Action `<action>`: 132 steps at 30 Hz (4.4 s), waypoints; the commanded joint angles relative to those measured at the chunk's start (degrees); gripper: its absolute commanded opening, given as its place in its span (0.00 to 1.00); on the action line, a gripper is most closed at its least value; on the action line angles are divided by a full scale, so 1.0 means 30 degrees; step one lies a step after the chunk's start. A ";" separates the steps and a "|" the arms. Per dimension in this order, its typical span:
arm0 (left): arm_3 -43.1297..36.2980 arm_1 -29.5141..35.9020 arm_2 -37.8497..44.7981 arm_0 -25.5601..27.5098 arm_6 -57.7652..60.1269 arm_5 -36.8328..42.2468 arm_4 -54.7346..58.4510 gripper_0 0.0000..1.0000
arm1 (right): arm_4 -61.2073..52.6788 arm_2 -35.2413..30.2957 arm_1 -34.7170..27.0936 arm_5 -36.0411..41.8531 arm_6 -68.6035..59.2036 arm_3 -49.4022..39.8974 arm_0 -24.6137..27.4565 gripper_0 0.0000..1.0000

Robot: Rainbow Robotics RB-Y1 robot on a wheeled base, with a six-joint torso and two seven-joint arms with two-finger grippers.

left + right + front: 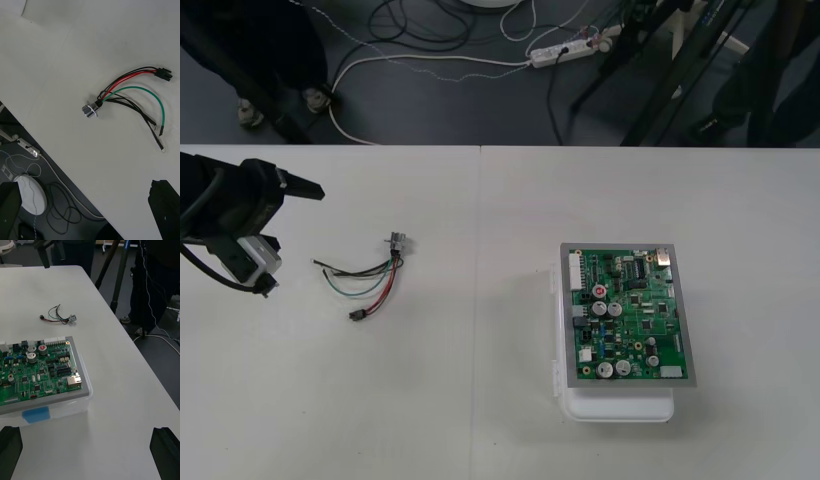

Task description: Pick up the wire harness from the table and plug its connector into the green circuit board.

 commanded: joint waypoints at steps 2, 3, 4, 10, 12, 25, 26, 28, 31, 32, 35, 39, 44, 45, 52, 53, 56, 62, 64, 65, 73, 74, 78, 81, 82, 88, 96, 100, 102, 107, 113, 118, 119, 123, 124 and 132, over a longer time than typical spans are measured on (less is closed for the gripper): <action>-0.1541 -0.0090 -0.1070 -0.0966 -0.3899 0.2220 -0.1164 1.00 | -0.0530 0.0346 0.0753 0.0141 0.0194 -0.1073 0.0241 1.00; -0.1571 -0.0090 -0.1363 -0.1054 -0.4544 0.2484 -0.1252 1.00 | -0.0589 0.0376 0.0870 0.0171 0.0165 -0.1132 0.0211 1.00; -0.1600 -0.0090 -0.1715 -0.1142 -0.5159 0.2689 -0.1281 1.00 | -0.0648 0.0405 0.0987 0.0171 0.0106 -0.1132 0.0211 1.00; -0.1541 -0.0090 -0.3648 -0.1757 -0.8499 0.3832 -0.1662 1.00 | -0.0794 0.0522 0.2013 0.0200 -0.0040 -0.1220 0.0211 1.00; -0.1541 -0.0090 -0.4205 -0.1991 -0.9495 0.4183 -0.1750 1.00 | -0.0794 0.0551 0.2423 0.0200 -0.0099 -0.1308 0.0211 1.00; 0.1008 -0.0119 -0.7633 -0.3691 -1.4563 0.7611 -0.2101 1.00 | -0.0882 0.1342 0.4034 0.0874 -0.0773 -0.2861 0.0211 1.00; 0.1271 -0.0207 -0.7838 -0.3749 -1.4944 0.8021 -0.2101 1.00 | -0.1029 0.1489 0.4210 0.0932 -0.0802 -0.2890 0.0211 1.00; 0.1652 -0.0353 -0.8101 -0.3779 -1.5589 0.8548 -0.2131 1.00 | -0.1409 0.1870 0.4415 0.1079 -0.0890 -0.2890 0.0211 1.00; 0.2033 -0.0763 -0.8131 -0.3779 -1.6848 0.8929 -0.2219 1.00 | -0.2083 0.2661 0.4532 0.1577 -0.0949 -0.2890 0.0211 1.00; 0.2209 -0.0910 -0.8131 -0.3808 -1.7288 0.8988 -0.2307 1.00 | -0.2318 0.3012 0.4620 0.1782 -0.0949 -0.2890 0.0211 1.00; 0.2736 -0.1320 -0.8131 -0.3866 -1.8196 0.9076 -0.2394 1.00 | -0.2523 0.3510 0.4913 0.2104 -0.0949 -0.2890 0.0211 1.00; 0.3234 -0.1672 -0.8131 -0.3954 -1.9251 0.9076 -0.2570 1.00 | -0.2464 0.3628 0.5470 0.2134 -0.0978 -0.3066 0.0211 1.00; 0.3293 -0.1701 -0.8131 -0.3954 -1.9309 0.9076 -0.2775 1.00 | -0.2405 0.4184 0.5558 0.2134 -0.1066 -0.3388 0.0211 1.00; 0.3293 -0.1701 -0.8131 -0.3954 -1.9309 0.9076 -0.2834 1.00 | -0.2405 0.4389 0.5558 0.2134 -0.1095 -0.3447 0.0182 1.00; 0.3498 -0.1994 -0.8131 -0.3925 -1.9280 0.9193 -0.3039 1.00 | -0.2376 0.5385 0.5558 0.2104 -0.1271 -0.3476 -0.0257 1.00; 0.3556 -0.2023 -0.8131 -0.3925 -1.9309 0.9222 -0.3039 1.00 | -0.2347 0.5385 0.5558 0.2104 -0.1300 -0.3505 -0.0257 1.00; 0.3674 -0.2140 -0.8160 -0.3954 -1.9309 0.9310 -0.3156 1.00 | -0.2113 0.5415 0.5558 0.1958 -0.1359 -0.3476 -0.0404 1.00; 0.3674 -0.2140 -0.8131 -0.3925 -1.9309 0.9339 -0.3244 1.00 | -0.2113 0.5415 0.5558 0.1694 -0.1359 -0.3476 -0.0433 1.00; 0.3674 -0.2140 -0.8131 -0.3954 -1.9309 0.9339 -0.3244 1.00 | -0.2083 0.5415 0.5558 0.1694 -0.1359 -0.3505 -0.0433 1.00; 0.3703 -0.2140 -0.8131 -0.3925 -1.9309 0.9339 -0.3303 1.00 | -0.2113 0.5415 0.5558 0.1694 -0.1359 -0.3476 -0.0433 1.00; 0.3703 -0.2140 -0.8131 -0.3954 -1.9309 0.9339 -0.3449 1.00 | -0.2113 0.5415 0.5587 0.1606 -0.1388 -0.3505 -0.0433 1.00; 0.3674 -0.2140 -0.8131 -0.3954 -1.9309 0.9339 -0.3449 1.00 | -0.2083 0.5415 0.5587 0.1577 -0.1359 -0.3505 -0.0433 1.00; 0.3674 -0.2140 -0.8160 -0.3954 -1.9309 0.9339 -0.3478 1.00 | -0.2113 0.5415 0.5587 0.1313 -0.1359 -0.3505 -0.0462 1.00; 0.3674 -0.2140 -0.8131 -0.3954 -1.9309 0.9339 -0.3478 1.00 | -0.2113 0.5415 0.5616 0.1167 -0.1388 -0.3505 -0.0462 1.00; 0.3703 -0.2140 -0.8131 -0.3954 -1.9309 0.9339 -0.3478 1.00 | -0.2113 0.5415 0.5646 0.1079 -0.1359 -0.3564 -0.0492 1.00; 0.3703 -0.2140 -0.8160 -0.3954 -1.9309 0.9339 -0.3508 1.00 | -0.2113 0.5415 0.5763 0.1050 -0.1447 -0.3886 -0.0492 1.00; 0.3703 -0.2228 -0.8131 -0.3954 -1.9309 0.9339 -0.3596 1.00 | -0.1820 0.5415 0.5528 0.1050 -0.1535 -0.3945 -0.0462 1.00; 0.3732 -0.2316 -0.8160 -0.3954 -1.9280 0.9339 -0.3713 1.00 | -0.1761 0.5385 0.4152 0.1050 -0.1535 -0.3945 -0.0462 1.00; 0.3849 -0.2433 -0.8131 -0.3925 -1.9309 0.9339 -0.3771 1.00 | -0.1732 0.5327 0.3273 0.1079 -0.1535 -0.3945 -0.0433 1.00; 0.4582 -0.2961 -0.8131 -0.3954 -1.9339 0.9749 -0.3830 1.00 | -0.1732 0.5268 0.0900 0.1050 -0.1476 -0.3945 -0.0375 1.00; 0.4963 -0.3429 -0.8131 -0.3925 -1.9456 0.9955 -0.4064 1.00 | -0.1644 0.5210 -0.1298 0.1050 -0.1535 -0.3886 -0.0257 1.00; 0.5461 -0.3752 -0.8131 -0.3954 -1.9456 0.9984 -0.4269 1.00 | -0.1409 0.5151 -0.2733 0.1050 -0.1388 -0.3241 -0.0257 1.00; 0.5578 -0.3840 -0.8131 -0.3925 -1.9456 0.9984 -0.4328 1.00 | -0.1351 0.5151 -0.3055 0.1050 -0.1359 -0.3036 -0.0257 1.00; 0.5959 -0.4191 -0.8131 -0.3925 -1.9485 0.9984 -0.4562 1.00 | -0.0355 0.4770 -0.3817 0.1020 -0.1271 -0.2655 -0.0257 1.00; 0.6017 -0.4279 -0.8131 -0.3925 -1.9515 0.9984 -0.4621 1.00 | 0.0085 0.4565 -0.3817 0.0962 -0.1271 -0.2655 -0.0257 1.00; 0.7218 -0.5217 -0.8131 -0.3954 -1.9632 1.0218 -0.4973 1.00 | 0.1755 0.3335 -0.3817 0.0610 -0.1447 -0.2568 -0.0257 1.00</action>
